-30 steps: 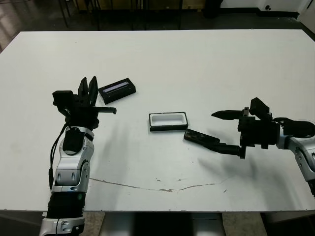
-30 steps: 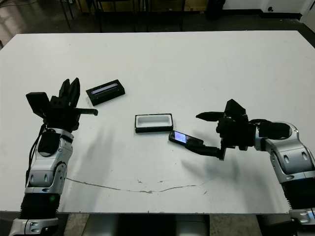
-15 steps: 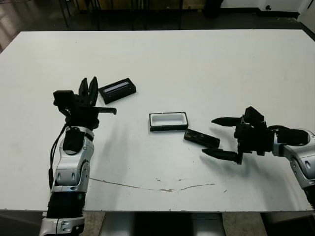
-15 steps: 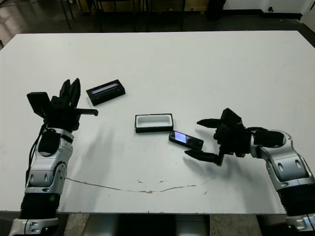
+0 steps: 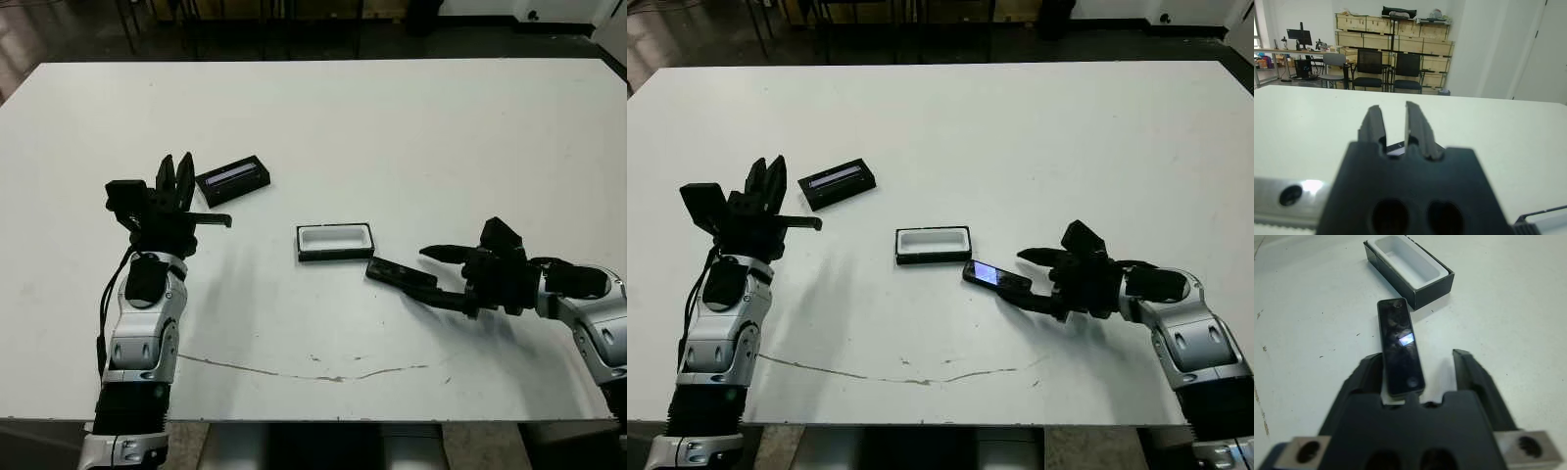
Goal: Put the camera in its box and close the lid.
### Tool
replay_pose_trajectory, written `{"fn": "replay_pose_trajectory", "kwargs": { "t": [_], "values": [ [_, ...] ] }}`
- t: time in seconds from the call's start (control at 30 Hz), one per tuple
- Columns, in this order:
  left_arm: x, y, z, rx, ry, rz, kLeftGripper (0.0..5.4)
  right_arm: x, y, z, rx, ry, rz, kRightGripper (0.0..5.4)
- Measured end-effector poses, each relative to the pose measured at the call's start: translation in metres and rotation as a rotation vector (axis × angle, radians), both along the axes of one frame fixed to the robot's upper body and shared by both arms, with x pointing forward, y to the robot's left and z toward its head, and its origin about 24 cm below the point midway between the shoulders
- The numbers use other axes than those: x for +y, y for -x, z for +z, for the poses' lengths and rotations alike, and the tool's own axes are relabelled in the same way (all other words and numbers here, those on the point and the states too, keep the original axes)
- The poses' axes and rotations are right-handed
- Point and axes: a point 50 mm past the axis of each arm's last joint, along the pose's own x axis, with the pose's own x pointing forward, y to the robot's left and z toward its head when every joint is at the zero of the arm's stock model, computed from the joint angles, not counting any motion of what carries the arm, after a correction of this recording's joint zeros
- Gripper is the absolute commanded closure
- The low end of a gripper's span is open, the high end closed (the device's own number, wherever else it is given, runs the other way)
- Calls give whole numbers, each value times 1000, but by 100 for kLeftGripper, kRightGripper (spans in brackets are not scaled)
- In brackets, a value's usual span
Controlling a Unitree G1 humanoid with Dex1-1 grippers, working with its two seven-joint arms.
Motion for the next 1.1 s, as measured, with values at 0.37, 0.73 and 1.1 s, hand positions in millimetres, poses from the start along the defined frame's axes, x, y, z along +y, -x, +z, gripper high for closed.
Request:
{"fn": "replay_pose_trajectory", "kwargs": {
  "t": [0.37,0.73,1.1],
  "values": [
    [0,0,0,4,-1,3,540,3,-7,8,19,32,108,497],
    [0,0,0,3,7,2,540,-7,-13,13,57,47,156,503],
    [0,0,0,7,7,1,540,-28,-33,51,-55,-86,103,503]
  ]
}}
